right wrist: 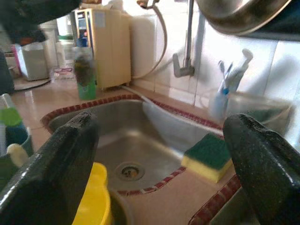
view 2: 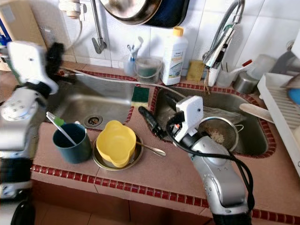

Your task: Kitchen organization

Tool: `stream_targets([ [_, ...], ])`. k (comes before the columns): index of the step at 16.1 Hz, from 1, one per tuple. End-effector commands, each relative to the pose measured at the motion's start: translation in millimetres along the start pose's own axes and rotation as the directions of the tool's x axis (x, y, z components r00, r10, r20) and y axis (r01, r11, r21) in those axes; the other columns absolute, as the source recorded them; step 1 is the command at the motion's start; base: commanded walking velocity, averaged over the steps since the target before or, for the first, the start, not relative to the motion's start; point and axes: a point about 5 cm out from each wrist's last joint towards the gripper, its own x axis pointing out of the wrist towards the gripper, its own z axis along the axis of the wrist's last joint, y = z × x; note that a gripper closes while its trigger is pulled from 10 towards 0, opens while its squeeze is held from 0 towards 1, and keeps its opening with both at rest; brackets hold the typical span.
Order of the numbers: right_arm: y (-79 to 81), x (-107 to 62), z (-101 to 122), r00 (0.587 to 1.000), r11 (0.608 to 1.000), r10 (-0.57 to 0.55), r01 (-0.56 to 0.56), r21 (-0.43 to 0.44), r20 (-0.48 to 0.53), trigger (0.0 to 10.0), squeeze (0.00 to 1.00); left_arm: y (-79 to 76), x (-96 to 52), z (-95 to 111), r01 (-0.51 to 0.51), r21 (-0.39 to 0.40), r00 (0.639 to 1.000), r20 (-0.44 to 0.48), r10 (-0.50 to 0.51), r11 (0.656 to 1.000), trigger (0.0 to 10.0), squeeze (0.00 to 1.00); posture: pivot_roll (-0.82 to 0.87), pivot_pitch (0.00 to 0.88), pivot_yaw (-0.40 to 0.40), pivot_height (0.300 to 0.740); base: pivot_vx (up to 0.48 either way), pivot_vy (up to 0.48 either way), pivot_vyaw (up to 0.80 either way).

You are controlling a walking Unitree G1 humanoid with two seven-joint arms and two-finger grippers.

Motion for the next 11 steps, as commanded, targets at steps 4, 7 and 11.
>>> stream_targets([
  [4,15.0,-8.8,7.2,0.999,0.998,0.054,-0.054,0.011,-0.004,10.0,0.0,-24.8,15.6,4.5,0.128,0.005,0.991,0.04,-0.128,0.992,10.0,0.0,-0.13,0.086,0.049,0.74,0.0,0.0,0.0],
  [7,20.2,-16.3,7.8,0.999,0.999,0.033,-0.032,0.028,-0.019,10.0,0.0,-40.2,31.4,12.6,0.195,-0.034,0.98,0.056,-0.193,0.98,10.0,0.0,-0.15,0.11,0.064,0.74,0.0,0.0,0.0],
  [11,32.6,-26.8,9.4,0.997,0.997,0.05,-0.047,0.057,-0.054,10.0,0.0,-51.5,48.2,23.4,0.315,-0.031,0.949,0.023,-0.315,0.949,10.0,0.0,-0.16,0.154,0.088,0.74,0.0,0.0,0.0],
])
